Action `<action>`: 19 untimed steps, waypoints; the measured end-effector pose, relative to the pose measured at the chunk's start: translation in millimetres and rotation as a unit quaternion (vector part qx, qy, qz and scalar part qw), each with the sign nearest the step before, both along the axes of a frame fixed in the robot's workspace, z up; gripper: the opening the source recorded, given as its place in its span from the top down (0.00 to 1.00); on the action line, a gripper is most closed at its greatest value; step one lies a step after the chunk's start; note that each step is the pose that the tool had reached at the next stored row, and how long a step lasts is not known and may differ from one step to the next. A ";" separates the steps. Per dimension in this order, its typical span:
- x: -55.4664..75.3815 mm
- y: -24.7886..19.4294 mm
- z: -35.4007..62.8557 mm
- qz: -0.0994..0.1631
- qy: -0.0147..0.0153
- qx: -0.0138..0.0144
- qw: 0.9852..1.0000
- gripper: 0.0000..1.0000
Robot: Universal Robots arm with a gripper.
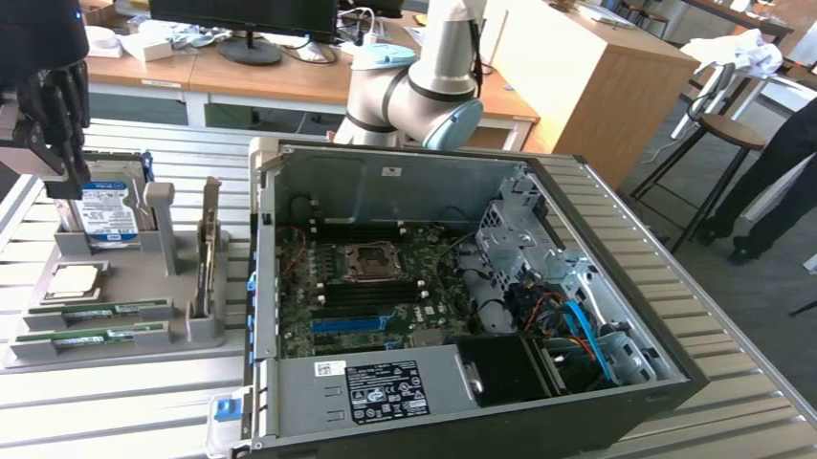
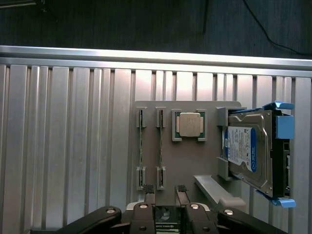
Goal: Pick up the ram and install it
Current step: 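Pick up the ram and move it above insertion slot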
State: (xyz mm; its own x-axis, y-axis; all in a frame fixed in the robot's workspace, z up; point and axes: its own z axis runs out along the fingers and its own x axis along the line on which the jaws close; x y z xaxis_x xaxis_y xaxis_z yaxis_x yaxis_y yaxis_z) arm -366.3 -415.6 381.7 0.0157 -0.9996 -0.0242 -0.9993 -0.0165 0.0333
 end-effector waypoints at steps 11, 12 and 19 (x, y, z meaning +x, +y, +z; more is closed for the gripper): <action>0.0 0.0 0.0 0.000 0.000 0.000 1.000 0.63; 0.0 0.0 0.0 0.000 0.000 0.000 1.000 0.63; 0.0 0.0 -0.8 0.000 0.000 0.000 1.000 0.63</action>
